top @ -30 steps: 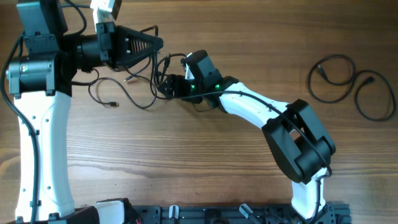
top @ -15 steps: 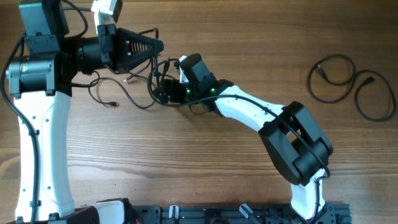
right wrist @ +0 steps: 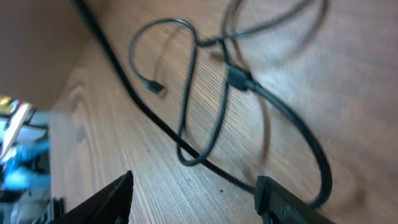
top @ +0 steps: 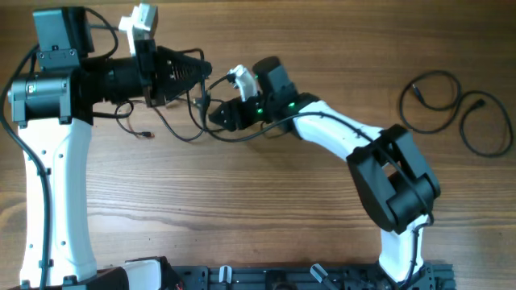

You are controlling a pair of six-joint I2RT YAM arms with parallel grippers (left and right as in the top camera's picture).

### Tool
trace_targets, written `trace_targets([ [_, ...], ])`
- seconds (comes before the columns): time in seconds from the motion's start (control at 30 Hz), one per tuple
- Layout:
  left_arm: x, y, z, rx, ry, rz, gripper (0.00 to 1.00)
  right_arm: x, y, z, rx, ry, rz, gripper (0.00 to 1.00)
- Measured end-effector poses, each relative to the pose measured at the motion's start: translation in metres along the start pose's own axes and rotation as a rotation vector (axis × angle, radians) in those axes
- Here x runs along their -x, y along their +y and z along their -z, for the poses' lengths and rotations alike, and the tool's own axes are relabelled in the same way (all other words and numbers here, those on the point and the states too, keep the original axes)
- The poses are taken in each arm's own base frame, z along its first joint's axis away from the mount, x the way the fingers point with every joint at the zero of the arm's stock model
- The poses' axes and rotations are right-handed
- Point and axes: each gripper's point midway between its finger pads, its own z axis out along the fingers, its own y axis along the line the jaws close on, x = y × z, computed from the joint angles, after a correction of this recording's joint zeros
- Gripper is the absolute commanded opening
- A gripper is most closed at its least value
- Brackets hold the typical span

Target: Untangle cables

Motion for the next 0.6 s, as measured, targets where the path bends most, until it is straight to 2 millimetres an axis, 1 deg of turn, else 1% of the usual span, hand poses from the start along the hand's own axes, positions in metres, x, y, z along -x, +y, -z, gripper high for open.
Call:
trace_targets([
  [0.03,-0.003,0.002,0.000,0.008,0.004,0.031,0.04,0.004,0.003,0.004,0.044,-0.007,0.047,0.65],
  [0.1,-0.005,0.004,0.000,0.014,0.007,0.060,0.04,0.007,0.011,0.004,0.085,-0.018,0.094,0.66],
  [0.27,-0.007,0.005,0.000,0.016,0.011,0.132,0.04,0.016,0.036,0.000,0.161,-0.061,0.205,0.66],
  [0.33,-0.009,0.001,0.000,-0.007,0.025,0.148,0.04,0.020,0.044,-0.002,0.177,-0.083,0.244,0.67],
  [0.37,-0.010,-0.002,0.000,-0.021,0.034,0.153,0.04,0.022,0.046,-0.003,0.178,-0.091,0.255,0.69],
  [0.43,-0.014,-0.009,0.000,-0.061,0.060,0.158,0.04,0.026,0.049,-0.007,0.153,-0.115,0.276,0.77],
  [0.53,-0.021,-0.016,-0.004,-0.093,0.096,0.157,0.04,0.034,0.050,-0.012,0.112,-0.156,0.283,0.84],
  [0.6,-0.027,-0.021,-0.009,-0.110,0.128,0.152,0.04,0.041,0.052,-0.014,0.089,-0.188,0.291,0.86],
])
